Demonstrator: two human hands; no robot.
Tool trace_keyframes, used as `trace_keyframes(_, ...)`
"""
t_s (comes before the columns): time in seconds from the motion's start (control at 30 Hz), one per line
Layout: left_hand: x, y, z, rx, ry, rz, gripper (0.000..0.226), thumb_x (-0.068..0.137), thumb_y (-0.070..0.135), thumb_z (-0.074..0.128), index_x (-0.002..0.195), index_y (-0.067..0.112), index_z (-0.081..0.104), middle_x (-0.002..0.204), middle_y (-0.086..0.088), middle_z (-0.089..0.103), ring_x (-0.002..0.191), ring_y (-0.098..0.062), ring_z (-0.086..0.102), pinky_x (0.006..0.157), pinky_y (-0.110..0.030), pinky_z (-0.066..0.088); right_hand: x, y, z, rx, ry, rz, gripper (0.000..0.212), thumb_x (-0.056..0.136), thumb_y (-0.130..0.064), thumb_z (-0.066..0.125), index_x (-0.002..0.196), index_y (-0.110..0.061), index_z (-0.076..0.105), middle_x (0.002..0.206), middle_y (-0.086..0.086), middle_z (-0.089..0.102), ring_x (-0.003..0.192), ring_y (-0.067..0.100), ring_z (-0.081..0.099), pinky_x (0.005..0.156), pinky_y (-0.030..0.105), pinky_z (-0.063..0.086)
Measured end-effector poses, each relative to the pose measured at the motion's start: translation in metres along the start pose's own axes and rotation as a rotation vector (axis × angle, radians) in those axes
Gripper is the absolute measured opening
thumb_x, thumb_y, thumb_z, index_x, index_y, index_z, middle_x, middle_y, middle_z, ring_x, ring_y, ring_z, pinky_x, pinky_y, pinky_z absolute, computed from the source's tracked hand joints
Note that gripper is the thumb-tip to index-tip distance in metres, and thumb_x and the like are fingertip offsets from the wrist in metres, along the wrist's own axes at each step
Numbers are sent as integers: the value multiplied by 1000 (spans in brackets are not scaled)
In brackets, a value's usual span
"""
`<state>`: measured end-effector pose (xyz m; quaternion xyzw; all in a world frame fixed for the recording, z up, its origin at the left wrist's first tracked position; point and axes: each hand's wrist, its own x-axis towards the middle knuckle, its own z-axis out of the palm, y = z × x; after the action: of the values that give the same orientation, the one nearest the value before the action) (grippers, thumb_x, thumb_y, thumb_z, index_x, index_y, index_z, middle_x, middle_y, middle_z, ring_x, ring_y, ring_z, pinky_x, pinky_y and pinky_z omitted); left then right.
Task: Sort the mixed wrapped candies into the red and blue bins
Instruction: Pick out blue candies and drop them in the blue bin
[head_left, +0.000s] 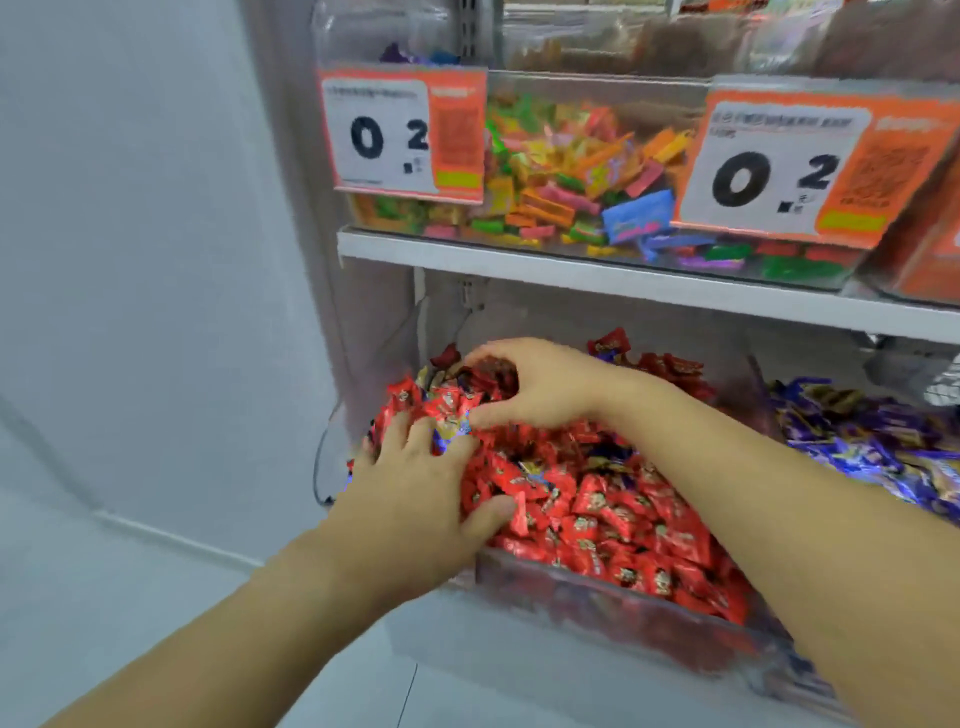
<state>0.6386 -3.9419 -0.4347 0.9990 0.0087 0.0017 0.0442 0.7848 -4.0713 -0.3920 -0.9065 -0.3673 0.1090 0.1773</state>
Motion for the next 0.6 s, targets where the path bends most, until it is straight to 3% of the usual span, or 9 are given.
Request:
trace_keyframes(0.1,3,-11,0,-51,-39,0,81,81,82,21,147,36,28,138,1,36,135,-23,26,113,-48,30,40,4,2,46,-25,80,73,82,-41,79,145,-25,47,149,-3,48,133,15,48,105,23,36)
trace_keyframes(0.2,4,-8,-1,-91,-15,32,73,87,76,34,148,37,22,134,2,37,133,-21,29,110,-46,33,56,20,0,38,38,161,78,81,-46,77,148,-32,40,148,-1,48,129,18,51,96,24,39)
trace_keyframes(0.33,6,-14,3,-165,-1,46,72,87,74,38,146,36,23,134,3,36,132,-19,30,110,-45,32,87,17,19,-44,-113,102,95,78,-45,81,156,-30,28,157,-1,38,140,20,42,111,28,35)
trace_keyframes(0.43,6,-15,3,-226,43,33,75,85,73,43,144,29,25,134,6,34,130,-15,32,110,-41,33,110,15,20,-62,-204,111,90,74,-44,82,151,-24,40,154,-1,44,136,21,45,114,36,37)
trace_keyframes(0.6,7,-16,4,-345,151,-15,76,79,73,54,135,28,28,130,11,31,125,-10,33,104,-32,38,119,15,22,-133,-258,81,77,70,-45,79,140,-29,50,144,-2,51,128,22,51,107,42,43)
